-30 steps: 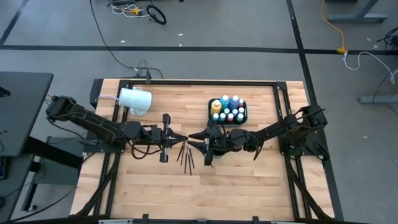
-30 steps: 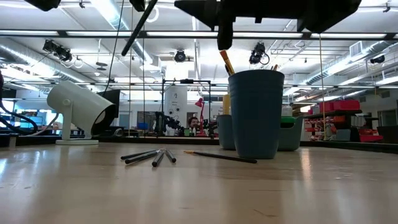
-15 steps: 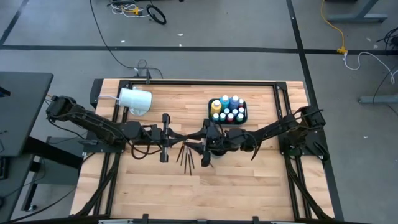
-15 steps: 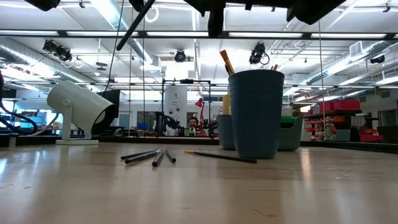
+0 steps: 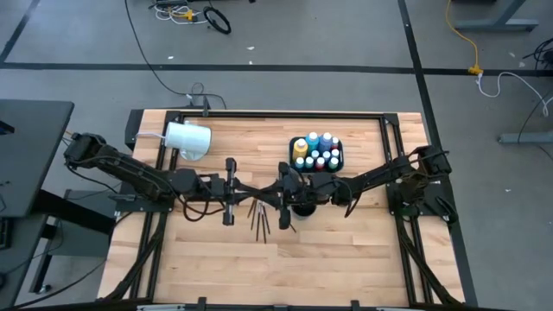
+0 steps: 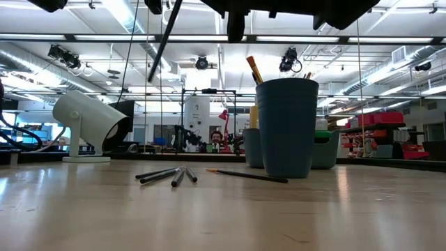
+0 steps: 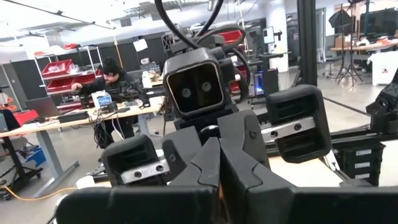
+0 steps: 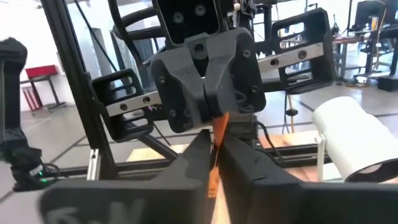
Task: Pick & Place Paint Supplies
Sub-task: Put the left gold paint brush into the cup
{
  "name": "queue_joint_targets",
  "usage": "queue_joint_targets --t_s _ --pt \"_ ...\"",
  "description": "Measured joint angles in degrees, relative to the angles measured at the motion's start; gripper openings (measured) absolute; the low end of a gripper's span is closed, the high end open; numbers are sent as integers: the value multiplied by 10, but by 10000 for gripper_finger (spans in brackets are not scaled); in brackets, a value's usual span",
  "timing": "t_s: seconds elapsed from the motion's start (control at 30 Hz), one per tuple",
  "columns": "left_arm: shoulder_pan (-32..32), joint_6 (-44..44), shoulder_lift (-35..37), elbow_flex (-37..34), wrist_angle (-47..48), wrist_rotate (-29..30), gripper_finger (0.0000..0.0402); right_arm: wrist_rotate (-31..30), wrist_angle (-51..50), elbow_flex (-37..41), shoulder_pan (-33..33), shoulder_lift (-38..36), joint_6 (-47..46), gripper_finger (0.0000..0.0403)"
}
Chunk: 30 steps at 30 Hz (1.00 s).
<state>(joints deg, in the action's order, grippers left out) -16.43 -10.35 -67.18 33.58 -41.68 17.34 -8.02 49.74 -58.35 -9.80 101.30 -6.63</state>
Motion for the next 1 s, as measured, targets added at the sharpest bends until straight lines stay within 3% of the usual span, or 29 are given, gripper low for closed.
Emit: queue_joint_targets --t_s 0.07,0.2,0.47,0.7,1.0 --pt "0 0 0 0 7 0 6 0 -5 0 0 0 16 11" --pt "0 5 0 0 20 0 17 0 -18 0 0 -3 28 14" --pt "0 19 0 0 36 14 65 -36 -161 0 -9 -77 30 6" --pt "0 20 0 0 39 65 91 -130 -312 0 -51 -178 39 7" --pt "0 2 0 0 43 66 91 -278 -422 1 -124 -243 37 7"
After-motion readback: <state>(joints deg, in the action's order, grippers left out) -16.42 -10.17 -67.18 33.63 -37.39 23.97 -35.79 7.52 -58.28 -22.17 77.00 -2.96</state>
